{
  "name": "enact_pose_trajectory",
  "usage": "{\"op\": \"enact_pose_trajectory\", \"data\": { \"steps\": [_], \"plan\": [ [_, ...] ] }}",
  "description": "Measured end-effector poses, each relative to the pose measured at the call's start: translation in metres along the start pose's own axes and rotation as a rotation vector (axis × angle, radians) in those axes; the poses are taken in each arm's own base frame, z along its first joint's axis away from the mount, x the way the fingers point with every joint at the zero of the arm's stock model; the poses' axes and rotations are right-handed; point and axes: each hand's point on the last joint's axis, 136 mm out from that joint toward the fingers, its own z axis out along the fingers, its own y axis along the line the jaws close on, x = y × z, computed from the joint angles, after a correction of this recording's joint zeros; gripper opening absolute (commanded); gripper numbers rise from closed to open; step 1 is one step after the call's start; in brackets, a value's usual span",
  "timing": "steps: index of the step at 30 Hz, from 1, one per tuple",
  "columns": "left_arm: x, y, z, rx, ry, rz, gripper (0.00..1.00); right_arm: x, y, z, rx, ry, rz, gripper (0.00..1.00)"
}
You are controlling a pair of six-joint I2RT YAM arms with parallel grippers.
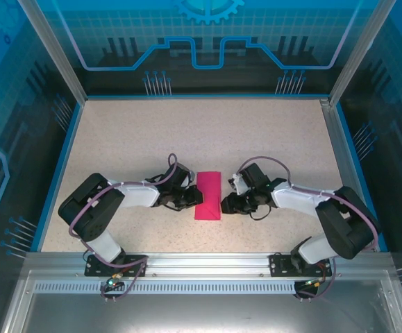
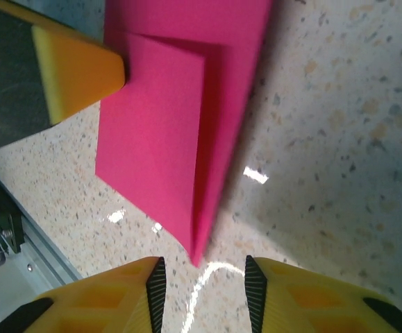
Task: Fold a paper plane with a square sheet of paper (pick it up from the middle)
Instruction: Turn over the paper at the center of the table.
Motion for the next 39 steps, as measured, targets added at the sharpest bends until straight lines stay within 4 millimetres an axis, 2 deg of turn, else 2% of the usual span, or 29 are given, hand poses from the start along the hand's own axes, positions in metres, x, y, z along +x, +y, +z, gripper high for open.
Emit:
{"op": "enact_pose_trajectory", "data": {
  "steps": [11,19,39],
  "plan": [
    [0.001,-0.001,0.0,-0.003,0.005,0.004,0.18,-0.019,0.001,0.014,-0.002,-0.005,0.033,0.41],
    [0.0,-0.002,0.0,-0.004,0.006,0.004,0.18,-0.02,-0.002,0.02,-0.007,0.012,0.065,0.36],
    [0.001,-0.002,-0.001,-0.01,0.011,0.004,0.17,-0.021,-0.003,0.021,-0.011,0.021,0.125,0.33]
  ]
}}
